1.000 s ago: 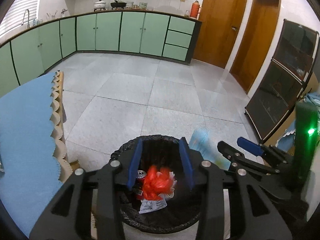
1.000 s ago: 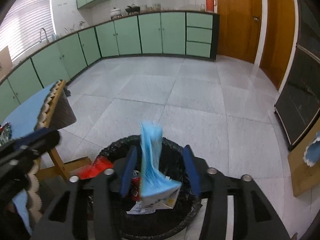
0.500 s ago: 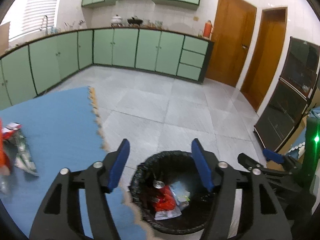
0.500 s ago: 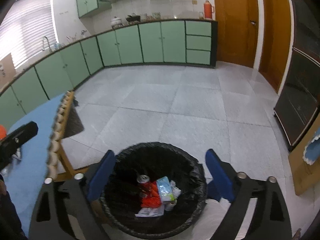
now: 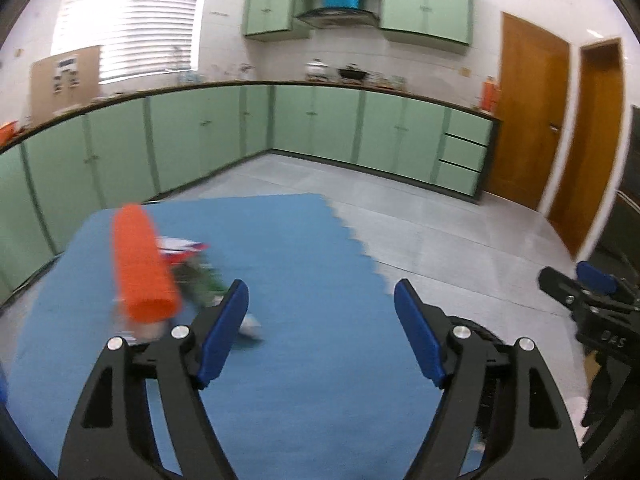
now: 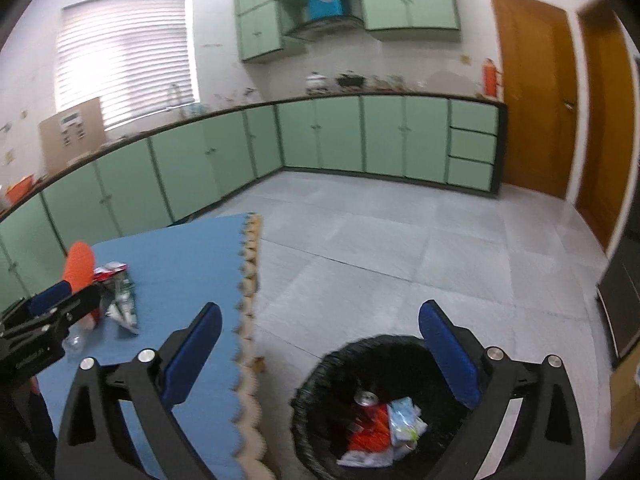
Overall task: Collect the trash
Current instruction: 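Move both tools back over the remaining trash on the mat, then grasp the orange net with the left tool while the right tool reaches the green wrapper, then close the right tool on the green snack wrapper and lift it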
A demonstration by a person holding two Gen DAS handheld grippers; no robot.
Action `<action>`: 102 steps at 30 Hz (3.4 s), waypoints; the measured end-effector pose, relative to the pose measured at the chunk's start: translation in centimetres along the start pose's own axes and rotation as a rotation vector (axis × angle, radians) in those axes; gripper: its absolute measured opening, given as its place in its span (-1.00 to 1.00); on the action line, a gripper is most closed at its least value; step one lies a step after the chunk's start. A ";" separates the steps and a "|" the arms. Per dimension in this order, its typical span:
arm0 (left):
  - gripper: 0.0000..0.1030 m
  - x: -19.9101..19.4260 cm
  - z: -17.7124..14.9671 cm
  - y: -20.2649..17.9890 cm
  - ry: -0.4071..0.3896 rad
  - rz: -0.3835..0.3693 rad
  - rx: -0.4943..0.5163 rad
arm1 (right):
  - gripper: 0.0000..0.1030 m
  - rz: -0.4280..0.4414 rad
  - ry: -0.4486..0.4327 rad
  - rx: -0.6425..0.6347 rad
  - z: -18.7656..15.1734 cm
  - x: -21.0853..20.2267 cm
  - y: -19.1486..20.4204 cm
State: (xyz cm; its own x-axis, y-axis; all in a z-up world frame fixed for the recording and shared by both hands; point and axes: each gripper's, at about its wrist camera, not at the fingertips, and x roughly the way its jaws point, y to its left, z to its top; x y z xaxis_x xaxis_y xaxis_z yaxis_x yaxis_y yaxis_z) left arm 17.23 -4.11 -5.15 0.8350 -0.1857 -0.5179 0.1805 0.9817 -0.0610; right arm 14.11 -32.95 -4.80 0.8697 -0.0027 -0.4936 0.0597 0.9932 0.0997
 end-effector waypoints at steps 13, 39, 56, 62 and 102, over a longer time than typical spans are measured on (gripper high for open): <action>0.42 -1.6 -0.4 10.9 -0.005 0.221 -0.100 | 0.87 0.165 -0.027 -0.106 0.2 4.0 10.4; 0.31 6.3 0.9 13.5 0.108 0.209 -0.155 | 0.83 0.171 0.033 -0.134 -0.5 7.7 12.7; -0.81 5.1 0.6 13.9 0.102 0.163 -0.209 | 0.83 0.216 0.059 -0.177 -1.3 8.7 14.4; -0.81 1.9 0.9 15.2 0.085 0.170 -0.232 | 0.83 0.258 0.079 -0.206 -1.8 9.7 16.5; -0.81 1.1 -3.6 22.4 0.196 0.259 -0.285 | -0.31 0.374 0.307 -0.365 -2.9 17.1 25.3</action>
State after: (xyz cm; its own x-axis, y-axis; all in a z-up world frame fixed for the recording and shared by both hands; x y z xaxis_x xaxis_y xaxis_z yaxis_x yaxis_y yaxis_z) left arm 20.33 17.79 -10.16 0.7142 0.0528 -0.6980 -0.1957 0.9724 -0.1268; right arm 29.09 -7.53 -13.18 0.6149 0.3343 -0.7142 -0.4421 0.8961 0.0389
